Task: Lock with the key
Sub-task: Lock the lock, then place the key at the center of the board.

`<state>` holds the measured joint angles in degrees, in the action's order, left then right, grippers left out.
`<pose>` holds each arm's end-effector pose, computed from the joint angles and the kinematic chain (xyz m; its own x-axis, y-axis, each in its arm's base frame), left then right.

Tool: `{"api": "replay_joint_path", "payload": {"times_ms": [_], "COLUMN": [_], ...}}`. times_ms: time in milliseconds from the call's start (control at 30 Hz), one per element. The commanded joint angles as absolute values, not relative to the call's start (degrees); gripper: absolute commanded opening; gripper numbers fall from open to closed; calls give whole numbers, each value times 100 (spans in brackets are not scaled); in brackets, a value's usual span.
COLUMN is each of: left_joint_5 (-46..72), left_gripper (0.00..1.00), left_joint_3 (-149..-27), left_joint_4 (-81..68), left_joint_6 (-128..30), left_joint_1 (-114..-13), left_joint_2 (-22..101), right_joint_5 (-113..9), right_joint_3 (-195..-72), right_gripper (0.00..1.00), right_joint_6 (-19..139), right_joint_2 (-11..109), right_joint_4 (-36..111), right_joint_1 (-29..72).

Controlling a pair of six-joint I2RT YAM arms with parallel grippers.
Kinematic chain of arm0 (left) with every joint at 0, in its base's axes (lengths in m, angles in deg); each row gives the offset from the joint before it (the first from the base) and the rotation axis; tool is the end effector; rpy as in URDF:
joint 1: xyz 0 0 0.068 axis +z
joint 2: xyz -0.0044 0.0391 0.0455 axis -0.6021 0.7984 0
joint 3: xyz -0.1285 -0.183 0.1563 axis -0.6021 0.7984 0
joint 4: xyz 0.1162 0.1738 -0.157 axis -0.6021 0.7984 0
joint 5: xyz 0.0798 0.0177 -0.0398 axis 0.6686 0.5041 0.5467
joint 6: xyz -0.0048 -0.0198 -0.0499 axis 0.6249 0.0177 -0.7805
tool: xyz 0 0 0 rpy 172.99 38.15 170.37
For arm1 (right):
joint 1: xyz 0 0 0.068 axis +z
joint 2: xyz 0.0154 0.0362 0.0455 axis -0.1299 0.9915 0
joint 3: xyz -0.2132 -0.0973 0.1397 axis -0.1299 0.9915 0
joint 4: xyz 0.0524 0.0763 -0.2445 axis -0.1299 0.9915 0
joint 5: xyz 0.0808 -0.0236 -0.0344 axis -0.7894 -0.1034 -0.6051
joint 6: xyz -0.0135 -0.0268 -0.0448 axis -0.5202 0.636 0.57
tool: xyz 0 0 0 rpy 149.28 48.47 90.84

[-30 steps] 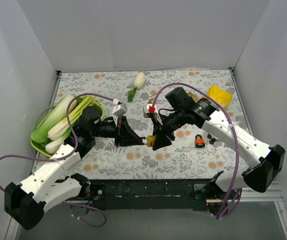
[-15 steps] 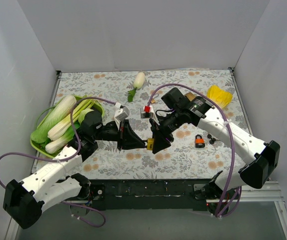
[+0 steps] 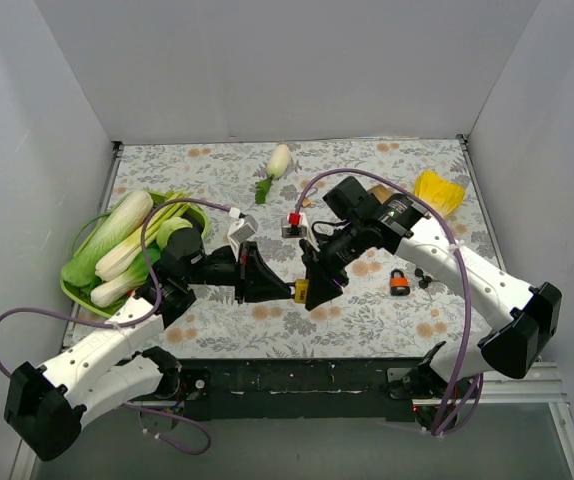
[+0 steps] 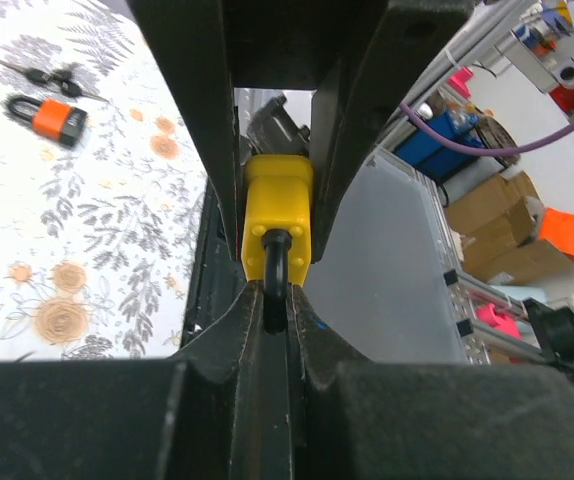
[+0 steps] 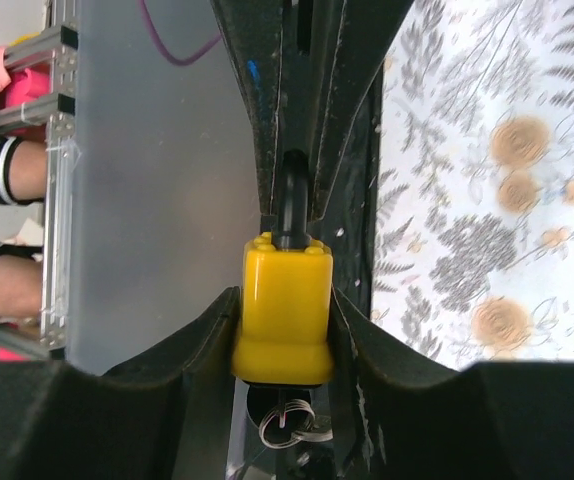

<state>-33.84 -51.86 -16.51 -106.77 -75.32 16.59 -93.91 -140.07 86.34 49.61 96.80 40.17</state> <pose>0.1440 -0.1509 0.3016 -0.9541 0.0728 -0.2904 0.2931 0.0309 -0.9556 0.1653 0.2215 0.3552 -0.2985 -0.6469 -0.7017 -0.8923 -0.0718 0.4458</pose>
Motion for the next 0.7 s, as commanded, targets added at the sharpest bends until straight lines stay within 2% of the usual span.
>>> {"api": "replay_joint_path", "payload": {"times_ms": [0, 33, 100, 133, 233, 300, 400, 533, 667], "left_joint_5": [-3492, -3667, -3791, -3827, -3923, -3942, -4108, -4249, -4328], "left_gripper": [0, 0, 0, 0, 0, 0, 0, 0, 0], "left_joint_3": [-5332, -5367, -5437, -5542, -5639, -5762, -5903, -6087, -6211], "left_joint_4": [-1454, -1375, -1077, -989, -847, -786, -751, -663, -601], "left_joint_6": [-10605, -10587, -10386, -10280, -10148, -10051, -9946, -9788, -9726], "left_joint_1": [-7245, -6965, -6683, -6629, -6471, -6462, -6435, -6435, -6435], "left_joint_2": [1328, 1284, 1222, 1214, 1213, 1257, 1310, 1459, 1565], "right_joint_5": [-9957, -9965, -9887, -9843, -9702, -9605, -9640, -9772, -9921], "right_joint_3": [-14067, -14041, -14041, -14041, -14014, -14014, -14023, -13936, -13926], "right_gripper": [15, 33, 52, 65, 82, 84, 80, 64, 52], "right_joint_6": [8547, 8520, 8546, 8590, 8678, 8827, 9029, 8986, 8801], "right_joint_2": [4734, 4707, 4611, 4575, 4391, 4268, 4206, 4179, 4276], "right_joint_4": [7484, 7563, 7782, 7854, 8108, 8293, 8671, 8698, 8444], "right_joint_1": [3790, 3702, 3490, 3455, 3306, 3148, 2919, 2857, 2857]}}
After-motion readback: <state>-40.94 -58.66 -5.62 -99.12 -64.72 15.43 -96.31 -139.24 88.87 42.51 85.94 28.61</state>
